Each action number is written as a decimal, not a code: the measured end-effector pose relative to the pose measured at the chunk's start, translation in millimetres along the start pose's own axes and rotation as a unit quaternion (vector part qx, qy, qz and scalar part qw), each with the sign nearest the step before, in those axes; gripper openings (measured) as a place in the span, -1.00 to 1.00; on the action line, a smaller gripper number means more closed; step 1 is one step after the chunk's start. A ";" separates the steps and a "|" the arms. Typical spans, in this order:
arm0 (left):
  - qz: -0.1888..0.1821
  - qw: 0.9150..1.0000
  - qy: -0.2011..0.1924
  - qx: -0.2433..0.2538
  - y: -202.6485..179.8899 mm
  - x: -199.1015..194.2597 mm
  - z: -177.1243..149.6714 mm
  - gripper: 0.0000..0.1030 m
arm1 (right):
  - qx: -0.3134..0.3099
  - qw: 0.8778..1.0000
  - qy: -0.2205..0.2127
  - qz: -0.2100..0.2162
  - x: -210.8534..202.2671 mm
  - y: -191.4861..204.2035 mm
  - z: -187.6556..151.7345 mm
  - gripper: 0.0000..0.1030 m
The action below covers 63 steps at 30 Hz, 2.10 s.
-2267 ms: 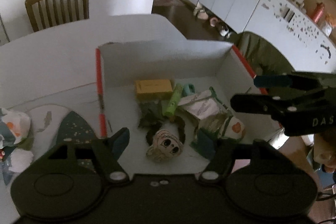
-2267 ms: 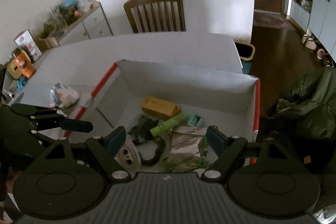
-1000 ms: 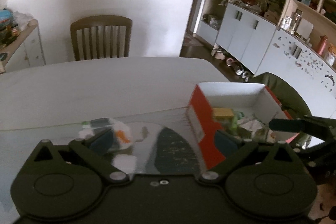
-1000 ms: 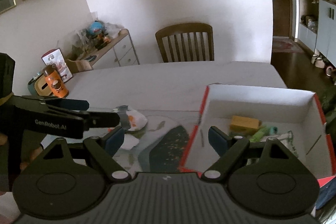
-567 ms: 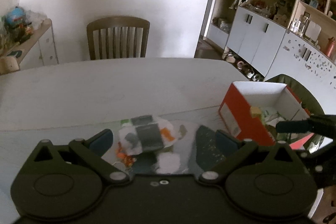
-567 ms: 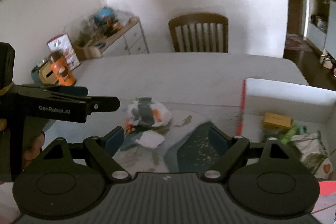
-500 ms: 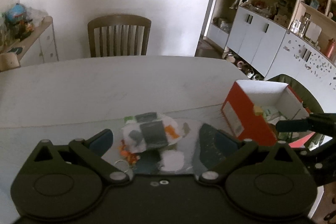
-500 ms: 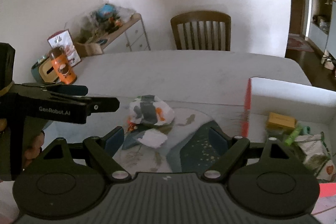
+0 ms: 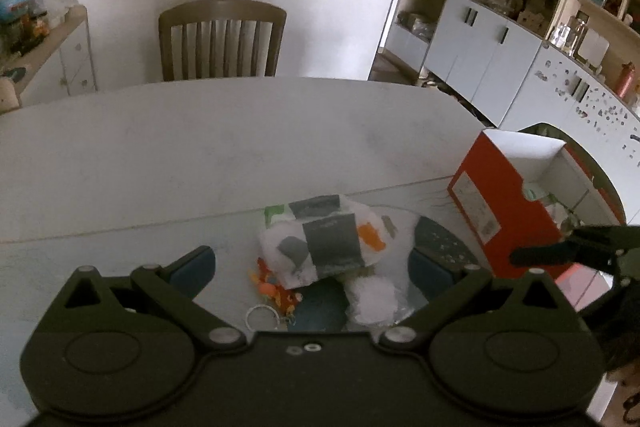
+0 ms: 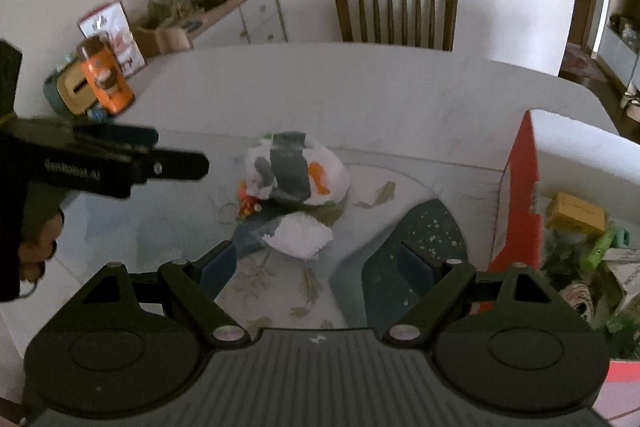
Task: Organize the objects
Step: 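Withdraw both tools from the shoebox toward the remaining items, then grasp the white printed bag with the left tool while the right tool grasps the tissue packet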
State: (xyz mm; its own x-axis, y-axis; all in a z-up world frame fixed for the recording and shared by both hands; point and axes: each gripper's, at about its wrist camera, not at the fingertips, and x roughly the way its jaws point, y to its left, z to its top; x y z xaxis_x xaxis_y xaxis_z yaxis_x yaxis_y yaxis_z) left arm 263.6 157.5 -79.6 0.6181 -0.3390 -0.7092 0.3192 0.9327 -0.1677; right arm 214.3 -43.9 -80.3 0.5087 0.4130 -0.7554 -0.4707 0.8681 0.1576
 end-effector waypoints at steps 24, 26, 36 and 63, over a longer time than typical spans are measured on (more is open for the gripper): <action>-0.090 0.981 0.060 0.161 3.9 91.1 30.3 0.98 | 0.006 0.998 0.055 0.015 94.0 7.2 9.0 0.70; -0.105 0.977 0.064 0.177 6.7 97.2 30.1 0.98 | 0.006 0.998 0.058 0.019 97.0 6.8 9.7 0.70; -0.126 0.963 0.067 0.227 7.1 116.8 29.3 0.98 | -0.010 0.997 0.073 0.006 119.4 11.5 8.3 0.70; -0.130 0.960 0.083 0.233 9.1 131.4 29.4 0.21 | -0.052 0.995 0.080 -0.016 143.2 22.8 2.6 0.23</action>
State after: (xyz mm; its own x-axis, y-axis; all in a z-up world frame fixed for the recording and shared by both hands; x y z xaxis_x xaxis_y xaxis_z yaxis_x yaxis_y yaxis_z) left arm 368.9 117.8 -154.2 0.3622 -0.4928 -0.7912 0.7586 0.6490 -0.0569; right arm 278.3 35.8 -183.2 0.4071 0.3287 -0.8522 -0.5325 0.8435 0.0709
